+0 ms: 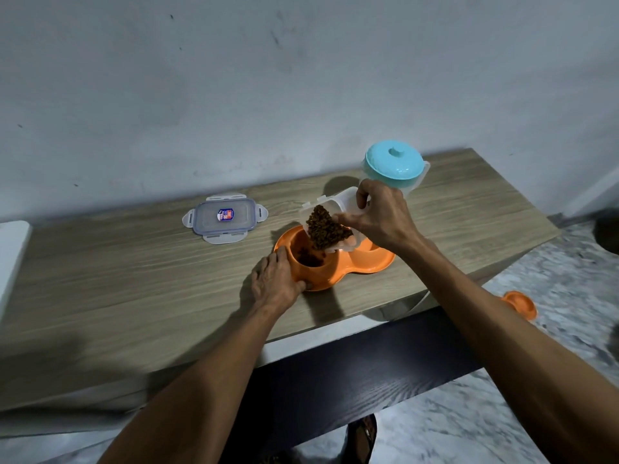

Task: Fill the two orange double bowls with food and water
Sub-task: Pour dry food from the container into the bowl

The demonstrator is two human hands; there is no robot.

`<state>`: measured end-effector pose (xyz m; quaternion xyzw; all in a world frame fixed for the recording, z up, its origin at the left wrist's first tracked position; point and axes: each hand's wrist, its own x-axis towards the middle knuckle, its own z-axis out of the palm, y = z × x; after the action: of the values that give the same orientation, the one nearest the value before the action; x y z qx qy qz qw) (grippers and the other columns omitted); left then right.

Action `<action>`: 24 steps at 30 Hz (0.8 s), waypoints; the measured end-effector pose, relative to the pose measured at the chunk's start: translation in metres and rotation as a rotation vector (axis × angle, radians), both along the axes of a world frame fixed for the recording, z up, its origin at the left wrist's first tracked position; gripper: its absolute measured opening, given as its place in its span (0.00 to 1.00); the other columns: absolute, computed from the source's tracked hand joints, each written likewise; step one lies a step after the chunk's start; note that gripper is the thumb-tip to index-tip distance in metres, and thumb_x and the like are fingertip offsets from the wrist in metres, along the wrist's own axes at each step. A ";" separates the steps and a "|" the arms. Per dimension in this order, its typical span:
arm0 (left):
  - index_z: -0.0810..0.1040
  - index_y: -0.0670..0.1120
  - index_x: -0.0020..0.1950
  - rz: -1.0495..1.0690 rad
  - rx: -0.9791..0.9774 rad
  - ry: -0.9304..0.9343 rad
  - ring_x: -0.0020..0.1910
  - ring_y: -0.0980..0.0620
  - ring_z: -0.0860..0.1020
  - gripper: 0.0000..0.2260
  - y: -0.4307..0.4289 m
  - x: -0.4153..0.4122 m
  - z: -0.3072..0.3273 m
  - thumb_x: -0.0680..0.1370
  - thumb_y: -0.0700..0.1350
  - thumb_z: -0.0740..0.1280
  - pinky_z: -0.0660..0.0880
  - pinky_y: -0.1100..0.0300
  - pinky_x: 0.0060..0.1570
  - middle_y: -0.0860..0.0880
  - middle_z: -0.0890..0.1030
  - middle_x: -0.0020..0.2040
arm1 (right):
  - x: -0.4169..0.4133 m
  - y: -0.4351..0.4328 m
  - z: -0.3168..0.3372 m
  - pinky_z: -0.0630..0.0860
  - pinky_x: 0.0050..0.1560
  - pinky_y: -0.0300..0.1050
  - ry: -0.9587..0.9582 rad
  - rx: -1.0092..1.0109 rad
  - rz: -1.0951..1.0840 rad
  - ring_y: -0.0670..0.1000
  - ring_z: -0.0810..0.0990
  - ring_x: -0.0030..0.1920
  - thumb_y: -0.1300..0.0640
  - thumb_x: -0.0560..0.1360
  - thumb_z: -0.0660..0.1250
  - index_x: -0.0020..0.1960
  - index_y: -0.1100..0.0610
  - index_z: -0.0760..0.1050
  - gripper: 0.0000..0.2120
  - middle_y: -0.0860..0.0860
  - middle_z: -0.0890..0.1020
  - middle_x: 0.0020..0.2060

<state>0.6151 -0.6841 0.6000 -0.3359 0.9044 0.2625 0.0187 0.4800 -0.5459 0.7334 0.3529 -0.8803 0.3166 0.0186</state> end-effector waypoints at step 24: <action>0.58 0.48 0.77 -0.002 0.014 0.018 0.73 0.44 0.66 0.47 -0.002 -0.001 -0.004 0.65 0.58 0.77 0.62 0.45 0.72 0.47 0.69 0.73 | 0.000 0.008 0.006 0.74 0.38 0.53 -0.089 -0.040 -0.060 0.57 0.76 0.41 0.47 0.65 0.79 0.38 0.54 0.70 0.19 0.57 0.79 0.40</action>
<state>0.6140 -0.6860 0.5957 -0.3324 0.9030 0.2717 0.0133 0.4802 -0.5375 0.7398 0.3113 -0.8839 0.3490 -0.0041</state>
